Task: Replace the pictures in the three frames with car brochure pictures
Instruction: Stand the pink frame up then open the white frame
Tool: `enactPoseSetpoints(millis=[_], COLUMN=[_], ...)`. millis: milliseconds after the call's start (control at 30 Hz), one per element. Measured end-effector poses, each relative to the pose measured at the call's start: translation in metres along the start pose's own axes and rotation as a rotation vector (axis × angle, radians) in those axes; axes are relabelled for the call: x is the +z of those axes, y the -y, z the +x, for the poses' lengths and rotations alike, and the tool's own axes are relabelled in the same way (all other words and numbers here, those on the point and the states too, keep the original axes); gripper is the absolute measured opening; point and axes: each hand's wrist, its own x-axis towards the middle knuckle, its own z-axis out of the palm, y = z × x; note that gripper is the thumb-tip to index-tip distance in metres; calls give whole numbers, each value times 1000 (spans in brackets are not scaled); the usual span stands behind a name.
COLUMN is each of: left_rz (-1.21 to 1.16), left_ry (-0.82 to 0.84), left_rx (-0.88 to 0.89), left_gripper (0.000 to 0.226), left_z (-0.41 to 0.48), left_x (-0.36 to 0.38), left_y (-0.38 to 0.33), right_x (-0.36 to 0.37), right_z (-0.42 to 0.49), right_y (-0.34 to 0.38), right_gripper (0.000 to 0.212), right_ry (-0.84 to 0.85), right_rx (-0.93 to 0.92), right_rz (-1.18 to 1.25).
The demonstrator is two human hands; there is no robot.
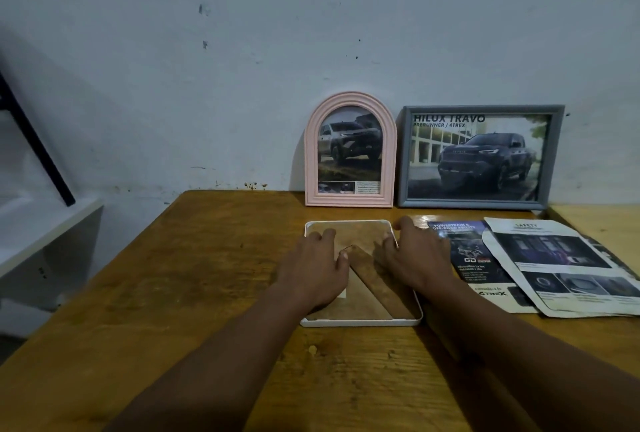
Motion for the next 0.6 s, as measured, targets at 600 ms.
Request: enactPoseSetpoints(millis=[600], left_rz=[-1042], left_ry=[14], left_rx=[-168], left_gripper=[67], left_z=[31], left_x=[-87], left_y=[-57], right_x=[-128], right_z=[7], right_y=[49], right_gripper=[21], right_ry=[75], right_rx=[-87], right_rz=[860])
